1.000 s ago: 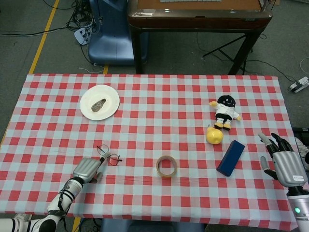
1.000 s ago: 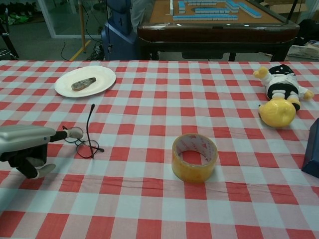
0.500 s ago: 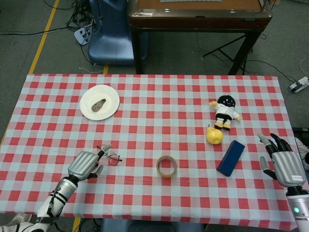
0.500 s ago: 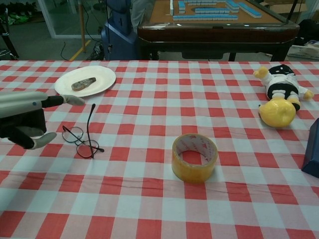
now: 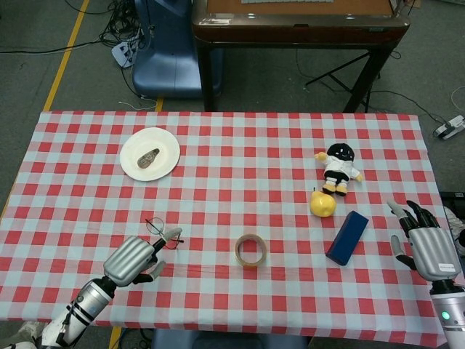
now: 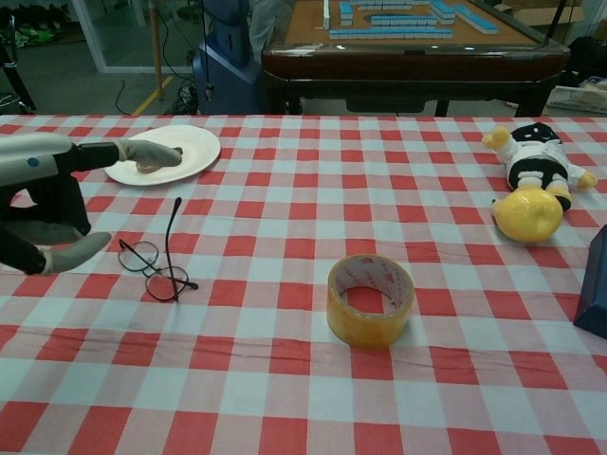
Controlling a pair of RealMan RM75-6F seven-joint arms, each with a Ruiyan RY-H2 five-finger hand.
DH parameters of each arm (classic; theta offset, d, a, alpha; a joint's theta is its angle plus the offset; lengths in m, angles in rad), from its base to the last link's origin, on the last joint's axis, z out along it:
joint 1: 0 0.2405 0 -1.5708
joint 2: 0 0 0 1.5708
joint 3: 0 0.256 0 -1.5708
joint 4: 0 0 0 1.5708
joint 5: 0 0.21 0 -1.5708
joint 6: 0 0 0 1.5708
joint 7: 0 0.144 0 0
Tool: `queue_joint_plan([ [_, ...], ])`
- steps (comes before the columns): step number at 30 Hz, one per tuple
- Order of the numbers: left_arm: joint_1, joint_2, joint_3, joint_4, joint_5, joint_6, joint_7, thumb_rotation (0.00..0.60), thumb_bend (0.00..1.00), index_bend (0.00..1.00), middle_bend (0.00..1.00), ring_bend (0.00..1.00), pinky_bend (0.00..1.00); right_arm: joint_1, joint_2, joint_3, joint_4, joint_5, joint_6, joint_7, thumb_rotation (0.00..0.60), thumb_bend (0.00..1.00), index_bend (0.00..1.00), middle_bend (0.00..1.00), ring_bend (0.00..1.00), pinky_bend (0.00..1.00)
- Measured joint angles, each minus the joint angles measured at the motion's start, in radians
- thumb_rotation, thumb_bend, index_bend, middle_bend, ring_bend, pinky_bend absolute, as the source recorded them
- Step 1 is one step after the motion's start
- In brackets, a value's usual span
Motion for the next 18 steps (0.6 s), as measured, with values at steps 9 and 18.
queue_joint_plan([
  [9,-0.011,-0.031,0.012,-0.009,0.02,-0.061,0.068,0.6,0.54,0.0,1.0,0.99,1.0,0.0,-0.001,0.0,0.006,0.006,-0.005,0.007,0.6,0.49,0.08,0.25,0.08,0.15],
  [18,-0.031,-0.076,0.004,0.012,-0.056,-0.132,0.141,0.6,0.54,0.0,1.0,0.99,1.0,0.0,-0.003,0.0,0.015,0.01,-0.009,0.015,0.6,0.49,0.08,0.25,0.08,0.15],
])
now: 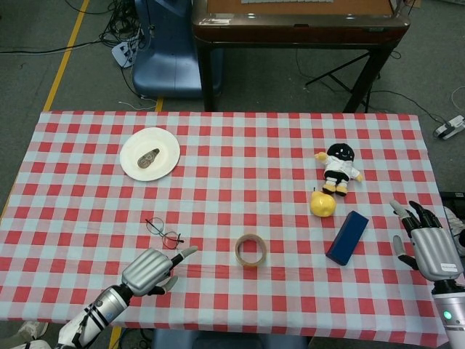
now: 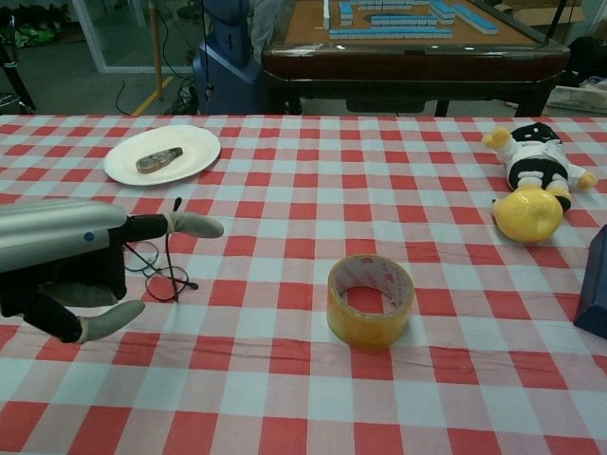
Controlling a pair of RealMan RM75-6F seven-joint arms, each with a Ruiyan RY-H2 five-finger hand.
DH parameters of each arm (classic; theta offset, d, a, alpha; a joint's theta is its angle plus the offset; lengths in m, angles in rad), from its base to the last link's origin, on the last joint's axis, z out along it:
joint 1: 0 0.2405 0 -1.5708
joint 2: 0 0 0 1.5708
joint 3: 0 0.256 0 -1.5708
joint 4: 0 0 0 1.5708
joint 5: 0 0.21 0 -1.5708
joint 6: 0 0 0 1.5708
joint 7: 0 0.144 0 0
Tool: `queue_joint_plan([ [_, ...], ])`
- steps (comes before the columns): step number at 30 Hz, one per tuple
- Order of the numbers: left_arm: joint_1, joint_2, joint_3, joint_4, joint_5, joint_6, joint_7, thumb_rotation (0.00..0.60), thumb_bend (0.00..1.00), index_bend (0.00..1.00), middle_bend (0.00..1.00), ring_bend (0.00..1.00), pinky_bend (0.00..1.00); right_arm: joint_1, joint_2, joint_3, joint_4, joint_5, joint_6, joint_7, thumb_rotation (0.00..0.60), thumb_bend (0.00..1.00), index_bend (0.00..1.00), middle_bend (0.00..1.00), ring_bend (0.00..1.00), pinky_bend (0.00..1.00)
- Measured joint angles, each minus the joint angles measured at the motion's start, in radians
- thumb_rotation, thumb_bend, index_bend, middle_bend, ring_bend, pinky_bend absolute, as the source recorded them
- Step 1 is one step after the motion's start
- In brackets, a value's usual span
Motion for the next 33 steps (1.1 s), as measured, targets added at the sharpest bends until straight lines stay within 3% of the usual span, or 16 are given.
queue_joint_plan([
  [12,-0.003,-0.037,-0.026,0.065,-0.144,-0.025,0.051,0.6,0.54,0.0,1.0,0.99,1.0,0.004,-0.004,0.001,0.008,0.002,-0.007,0.008,0.6,0.49,0.08,0.25,0.08,0.15],
  [33,-0.043,-0.116,-0.078,0.29,-0.386,-0.145,-0.035,0.6,0.54,0.0,1.0,0.99,1.0,-0.001,0.003,-0.001,-0.008,-0.002,0.002,-0.006,0.6,0.49,0.08,0.25,0.09,0.15],
])
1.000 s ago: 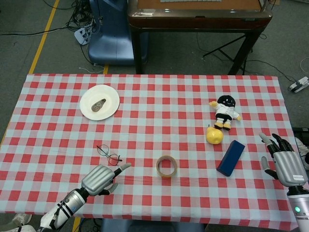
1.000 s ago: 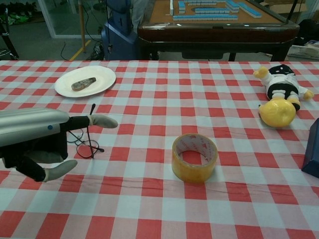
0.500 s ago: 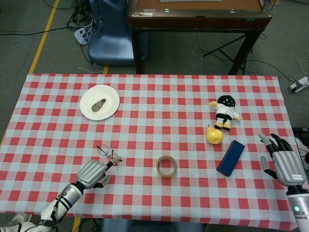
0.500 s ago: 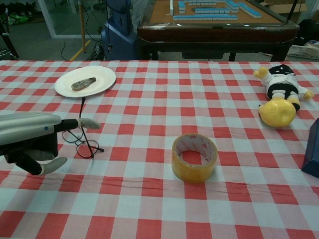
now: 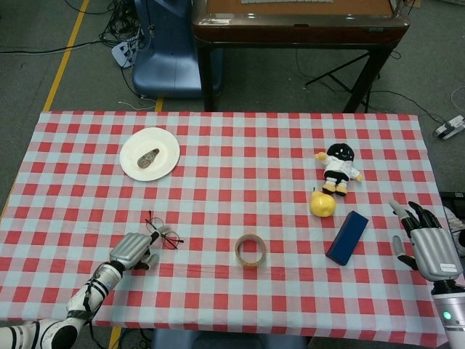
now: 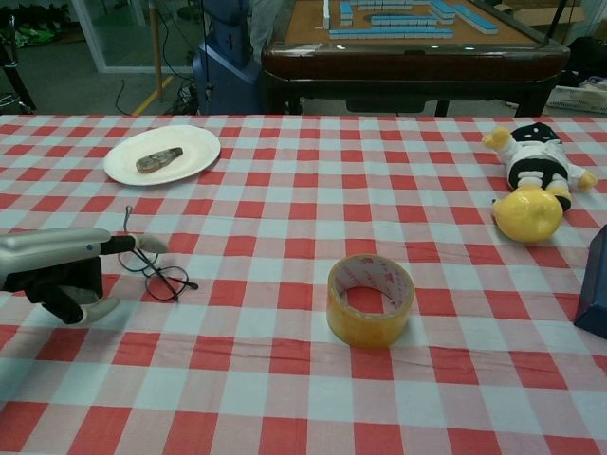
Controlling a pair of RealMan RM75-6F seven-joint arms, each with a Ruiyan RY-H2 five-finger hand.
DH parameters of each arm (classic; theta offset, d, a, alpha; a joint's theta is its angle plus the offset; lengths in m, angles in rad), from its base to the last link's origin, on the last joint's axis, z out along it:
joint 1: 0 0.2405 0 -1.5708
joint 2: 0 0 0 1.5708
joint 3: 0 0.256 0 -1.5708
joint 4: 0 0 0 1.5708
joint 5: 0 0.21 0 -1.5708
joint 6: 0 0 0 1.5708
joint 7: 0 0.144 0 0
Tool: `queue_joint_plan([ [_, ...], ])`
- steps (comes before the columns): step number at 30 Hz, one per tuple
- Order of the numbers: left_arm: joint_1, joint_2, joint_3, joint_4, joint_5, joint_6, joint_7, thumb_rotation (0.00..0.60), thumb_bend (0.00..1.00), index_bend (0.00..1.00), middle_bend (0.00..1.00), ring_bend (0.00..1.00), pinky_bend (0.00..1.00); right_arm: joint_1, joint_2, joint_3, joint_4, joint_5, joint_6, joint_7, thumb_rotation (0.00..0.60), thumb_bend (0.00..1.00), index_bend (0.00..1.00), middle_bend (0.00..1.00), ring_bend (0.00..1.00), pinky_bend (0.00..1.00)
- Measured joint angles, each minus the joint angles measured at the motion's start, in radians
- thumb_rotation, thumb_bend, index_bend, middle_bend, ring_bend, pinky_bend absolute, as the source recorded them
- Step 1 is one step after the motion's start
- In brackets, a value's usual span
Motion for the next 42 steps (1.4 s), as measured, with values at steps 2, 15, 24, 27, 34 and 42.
queue_joint_plan([
  [2,-0.004,-0.006,-0.002,0.015,-0.018,-0.011,-0.006,0.6,0.54,0.0,1.0,0.99,1.0,0.0,0.0,0.0,-0.001,0.0,-0.001,-0.001,0.6,0.49,0.08,0.25,0.09,0.15],
  [15,0.031,0.073,0.019,-0.078,0.048,0.07,-0.005,0.6,0.54,0.0,1.0,0.99,1.0,0.004,-0.002,0.001,-0.003,-0.001,-0.004,-0.004,0.6,0.49,0.08,0.25,0.09,0.15],
  [24,0.05,0.075,0.043,-0.074,0.046,0.066,-0.011,0.6,0.54,0.0,1.0,0.99,1.0,0.004,-0.002,0.0,-0.003,-0.004,-0.003,-0.004,0.6,0.49,0.08,0.25,0.09,0.15],
  [27,0.05,0.067,0.044,-0.061,0.039,0.056,-0.013,0.6,0.54,0.0,1.0,0.99,1.0,0.004,-0.001,0.0,-0.005,-0.005,-0.002,-0.006,0.6,0.49,0.08,0.25,0.09,0.15],
  [34,0.041,0.052,0.039,-0.04,0.02,0.033,-0.019,0.6,0.54,0.0,1.0,0.99,1.0,0.0,0.003,0.0,-0.012,-0.006,0.005,-0.009,0.6,0.49,0.08,0.25,0.09,0.15],
  [42,0.037,0.068,0.037,-0.055,0.015,0.031,-0.011,0.6,0.54,0.0,1.0,0.98,1.0,0.001,0.005,0.001,-0.015,-0.009,0.007,-0.01,0.6,0.49,0.08,0.25,0.09,0.15],
])
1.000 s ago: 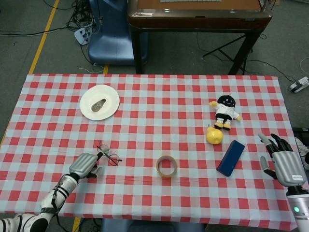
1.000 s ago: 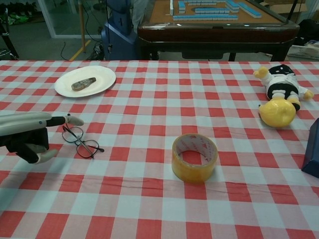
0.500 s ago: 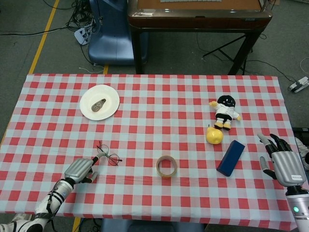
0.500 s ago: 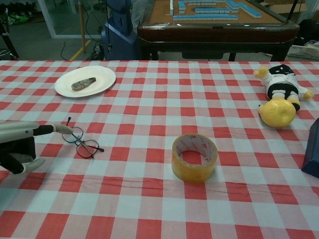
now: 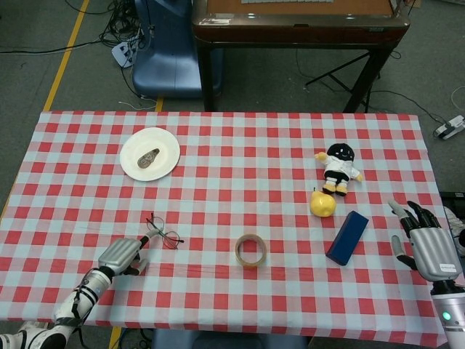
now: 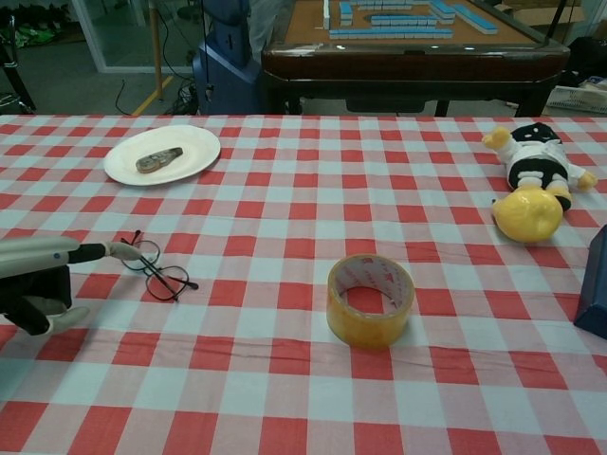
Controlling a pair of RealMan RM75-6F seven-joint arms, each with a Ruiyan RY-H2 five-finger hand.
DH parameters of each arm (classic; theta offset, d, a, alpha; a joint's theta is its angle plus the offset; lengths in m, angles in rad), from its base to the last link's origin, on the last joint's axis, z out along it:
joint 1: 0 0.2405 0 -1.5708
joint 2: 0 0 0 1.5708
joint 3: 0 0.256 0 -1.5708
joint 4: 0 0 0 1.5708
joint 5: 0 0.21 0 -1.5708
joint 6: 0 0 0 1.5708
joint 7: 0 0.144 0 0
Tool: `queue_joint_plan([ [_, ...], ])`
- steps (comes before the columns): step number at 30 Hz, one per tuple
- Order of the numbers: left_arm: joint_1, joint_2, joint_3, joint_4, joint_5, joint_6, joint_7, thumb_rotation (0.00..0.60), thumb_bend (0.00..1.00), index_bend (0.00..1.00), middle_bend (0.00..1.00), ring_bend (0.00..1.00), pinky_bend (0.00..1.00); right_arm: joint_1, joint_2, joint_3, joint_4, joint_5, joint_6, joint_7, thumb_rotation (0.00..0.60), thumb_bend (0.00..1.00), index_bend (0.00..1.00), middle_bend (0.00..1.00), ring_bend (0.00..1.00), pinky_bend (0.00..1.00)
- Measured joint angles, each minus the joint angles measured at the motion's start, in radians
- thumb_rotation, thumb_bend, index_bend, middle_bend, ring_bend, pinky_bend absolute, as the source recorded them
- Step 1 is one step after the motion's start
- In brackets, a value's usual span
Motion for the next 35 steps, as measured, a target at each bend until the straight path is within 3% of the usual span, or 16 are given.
queue_joint_plan([
  [4,0.015,0.014,-0.016,-0.013,0.016,0.053,-0.014,0.6,0.54,0.0,0.98,0.93,1.0,0.002,0.001,0.001,0.0,-0.002,-0.001,0.001,0.6,0.49,0.08,0.25,0.09,0.15],
  [9,0.059,0.026,-0.036,-0.012,0.068,0.195,-0.022,0.6,0.53,0.02,0.79,0.76,0.92,0.004,0.005,0.0,0.001,-0.003,-0.006,0.002,0.6,0.49,0.08,0.25,0.09,0.15],
  [16,0.172,0.036,-0.063,0.044,0.152,0.451,-0.026,0.6,0.51,0.08,0.53,0.49,0.67,0.014,0.005,0.0,0.011,-0.003,-0.024,0.012,0.6,0.49,0.08,0.25,0.09,0.15],
  [22,0.268,0.059,-0.057,0.07,0.195,0.576,-0.001,0.6,0.42,0.08,0.36,0.32,0.45,0.021,0.005,-0.002,0.013,-0.017,-0.028,0.017,0.6,0.49,0.08,0.25,0.09,0.15],
  [27,0.341,0.087,-0.027,0.051,0.234,0.65,0.011,0.6,0.41,0.08,0.34,0.3,0.39,0.024,0.002,-0.011,0.014,-0.04,-0.026,0.021,0.6,0.49,0.08,0.25,0.09,0.15],
  [35,0.418,0.119,0.011,0.0,0.287,0.701,0.026,0.6,0.41,0.08,0.33,0.3,0.37,0.023,-0.022,-0.023,0.031,-0.087,0.002,0.022,0.6,0.49,0.08,0.25,0.09,0.15],
])
